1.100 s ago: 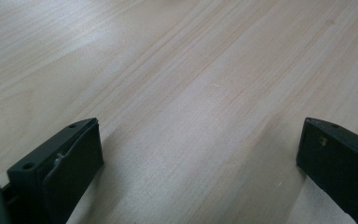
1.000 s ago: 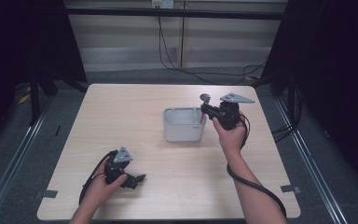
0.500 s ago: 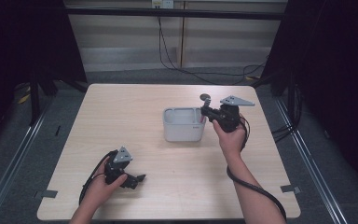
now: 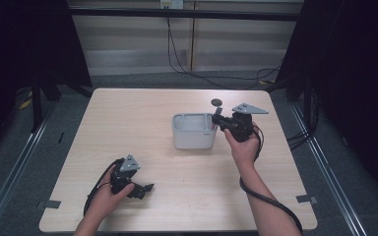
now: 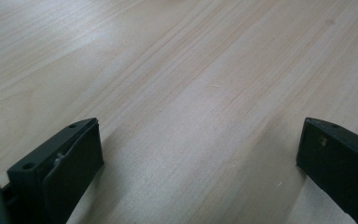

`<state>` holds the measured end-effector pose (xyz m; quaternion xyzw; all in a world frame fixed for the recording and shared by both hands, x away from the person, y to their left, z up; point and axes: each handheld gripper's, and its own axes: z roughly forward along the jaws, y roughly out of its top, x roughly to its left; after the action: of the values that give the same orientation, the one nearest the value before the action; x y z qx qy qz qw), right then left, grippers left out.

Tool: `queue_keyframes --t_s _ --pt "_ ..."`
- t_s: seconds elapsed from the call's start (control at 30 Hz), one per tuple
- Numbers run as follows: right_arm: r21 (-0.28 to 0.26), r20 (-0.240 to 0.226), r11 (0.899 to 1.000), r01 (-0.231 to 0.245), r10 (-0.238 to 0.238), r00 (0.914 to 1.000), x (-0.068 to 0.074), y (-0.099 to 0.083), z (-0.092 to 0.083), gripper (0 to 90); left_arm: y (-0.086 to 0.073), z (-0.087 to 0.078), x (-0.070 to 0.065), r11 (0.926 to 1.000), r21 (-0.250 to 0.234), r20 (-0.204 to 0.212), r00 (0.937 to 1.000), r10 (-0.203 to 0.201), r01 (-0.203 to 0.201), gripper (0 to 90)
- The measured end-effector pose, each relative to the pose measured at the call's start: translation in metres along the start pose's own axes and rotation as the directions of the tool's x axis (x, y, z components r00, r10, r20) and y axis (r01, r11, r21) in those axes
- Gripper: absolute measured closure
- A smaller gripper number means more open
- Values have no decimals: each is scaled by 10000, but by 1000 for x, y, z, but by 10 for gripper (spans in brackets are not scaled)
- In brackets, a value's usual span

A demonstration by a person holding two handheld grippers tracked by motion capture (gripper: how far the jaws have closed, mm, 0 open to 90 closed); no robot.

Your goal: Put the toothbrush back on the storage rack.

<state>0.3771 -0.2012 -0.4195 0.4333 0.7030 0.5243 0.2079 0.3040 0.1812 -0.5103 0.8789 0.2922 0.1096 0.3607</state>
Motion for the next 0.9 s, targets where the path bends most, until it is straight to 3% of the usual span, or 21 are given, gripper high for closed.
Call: queue_keyframes --t_s 0.9 --pt "-37 -60 9999 126 -126 9999 1 -7 -4 821 0 0 0 10000 0 1 10000 -3 3 0"
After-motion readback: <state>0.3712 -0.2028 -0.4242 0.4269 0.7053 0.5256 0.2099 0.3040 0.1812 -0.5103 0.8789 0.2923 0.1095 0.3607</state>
